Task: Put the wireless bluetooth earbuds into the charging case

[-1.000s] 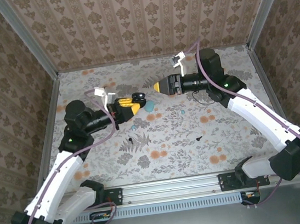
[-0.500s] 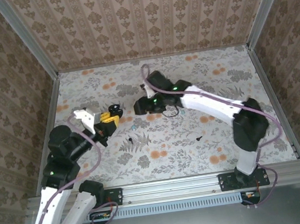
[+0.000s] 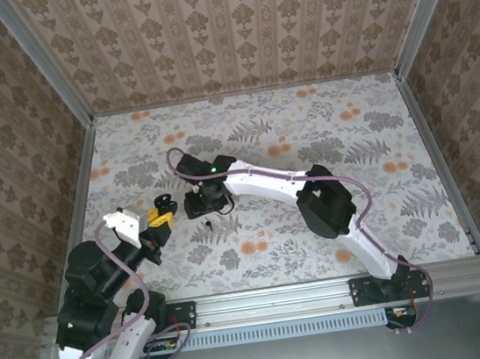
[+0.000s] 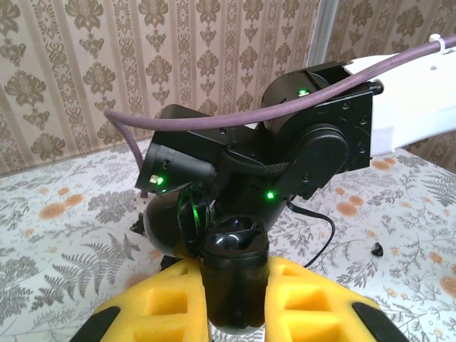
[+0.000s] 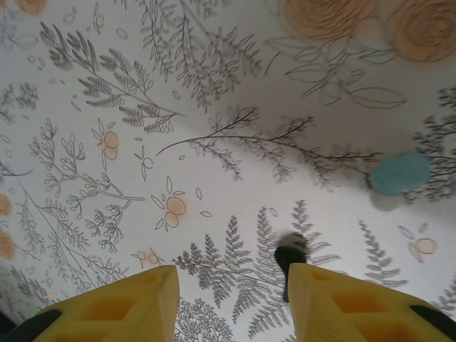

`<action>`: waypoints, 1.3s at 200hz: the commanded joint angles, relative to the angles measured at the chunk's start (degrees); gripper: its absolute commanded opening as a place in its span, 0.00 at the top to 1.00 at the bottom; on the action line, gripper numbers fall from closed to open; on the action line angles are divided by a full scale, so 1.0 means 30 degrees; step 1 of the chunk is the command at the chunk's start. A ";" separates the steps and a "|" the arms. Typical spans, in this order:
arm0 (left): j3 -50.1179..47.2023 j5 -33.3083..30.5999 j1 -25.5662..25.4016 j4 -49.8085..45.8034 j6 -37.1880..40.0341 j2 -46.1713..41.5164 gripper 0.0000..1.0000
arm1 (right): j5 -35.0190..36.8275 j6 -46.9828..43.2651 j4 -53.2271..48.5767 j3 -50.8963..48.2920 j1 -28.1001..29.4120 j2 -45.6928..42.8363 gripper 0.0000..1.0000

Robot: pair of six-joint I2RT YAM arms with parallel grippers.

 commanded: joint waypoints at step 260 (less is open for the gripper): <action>-0.0573 -0.0475 0.0173 -0.1346 0.0537 -0.1238 1.00 | 0.3469 -0.0706 -0.5457 0.3754 0.1257 0.3932 0.65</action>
